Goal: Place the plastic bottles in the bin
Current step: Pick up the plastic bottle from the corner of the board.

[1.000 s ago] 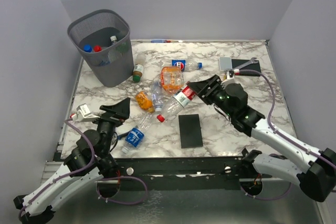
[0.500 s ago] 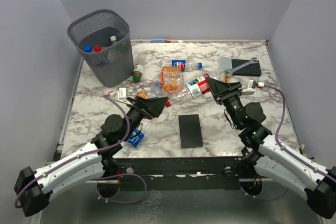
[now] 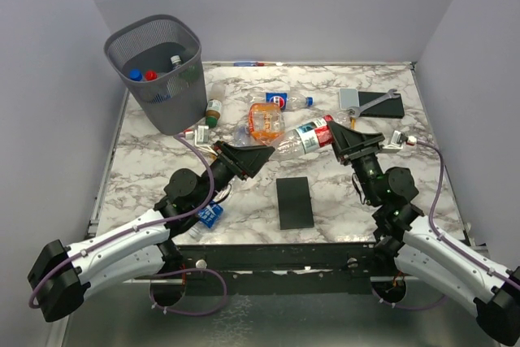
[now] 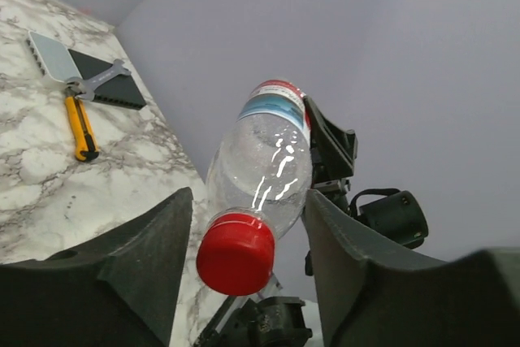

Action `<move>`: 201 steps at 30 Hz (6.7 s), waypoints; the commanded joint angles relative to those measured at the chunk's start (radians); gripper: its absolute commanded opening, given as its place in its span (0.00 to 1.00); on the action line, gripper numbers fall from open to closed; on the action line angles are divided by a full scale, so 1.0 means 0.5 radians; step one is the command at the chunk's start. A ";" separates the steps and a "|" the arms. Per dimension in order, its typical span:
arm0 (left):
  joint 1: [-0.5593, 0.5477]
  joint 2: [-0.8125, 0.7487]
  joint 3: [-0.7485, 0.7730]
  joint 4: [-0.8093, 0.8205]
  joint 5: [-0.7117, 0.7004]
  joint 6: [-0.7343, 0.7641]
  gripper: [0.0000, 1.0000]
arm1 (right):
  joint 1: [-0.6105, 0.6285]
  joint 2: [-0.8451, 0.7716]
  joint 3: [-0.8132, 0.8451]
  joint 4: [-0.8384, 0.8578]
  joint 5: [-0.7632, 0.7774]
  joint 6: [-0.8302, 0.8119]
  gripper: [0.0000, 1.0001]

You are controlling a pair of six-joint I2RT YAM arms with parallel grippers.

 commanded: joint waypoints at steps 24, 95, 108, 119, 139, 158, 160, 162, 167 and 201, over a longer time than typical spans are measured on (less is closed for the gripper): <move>-0.001 -0.051 -0.107 0.299 0.220 -0.132 0.49 | -0.012 0.065 -0.112 0.255 0.122 0.110 0.41; 0.060 0.040 0.930 -1.474 0.944 1.499 0.00 | -0.011 -0.189 1.487 -2.151 -0.866 -1.740 1.00; 0.044 0.132 1.059 -2.338 0.511 2.890 0.00 | -0.012 0.451 2.542 -2.752 -0.756 -1.993 0.98; 0.019 0.210 1.321 -2.633 0.939 4.106 0.00 | -0.012 0.761 2.400 -2.850 -1.532 -2.390 0.98; -0.091 -0.012 1.059 -2.538 0.053 5.057 0.00 | 0.048 1.040 1.931 -2.941 -1.816 -2.419 0.97; -0.091 0.022 1.254 -2.510 0.181 5.043 0.00 | 0.311 1.022 1.683 -2.669 -1.380 -2.394 0.66; -0.091 0.011 1.245 -2.489 0.179 5.014 0.11 | 0.322 0.952 1.653 -2.606 -1.333 -2.394 0.52; -0.088 -0.007 1.226 -2.413 0.182 4.921 0.36 | 0.322 0.867 1.628 -2.552 -1.305 -2.394 0.45; -0.088 -0.051 1.163 -2.220 0.113 4.688 0.99 | 0.322 0.606 1.542 -2.428 -1.210 -2.345 0.37; -0.085 0.732 1.812 -1.130 0.234 0.694 0.95 | 0.322 0.109 0.729 -0.885 -0.970 -1.690 0.35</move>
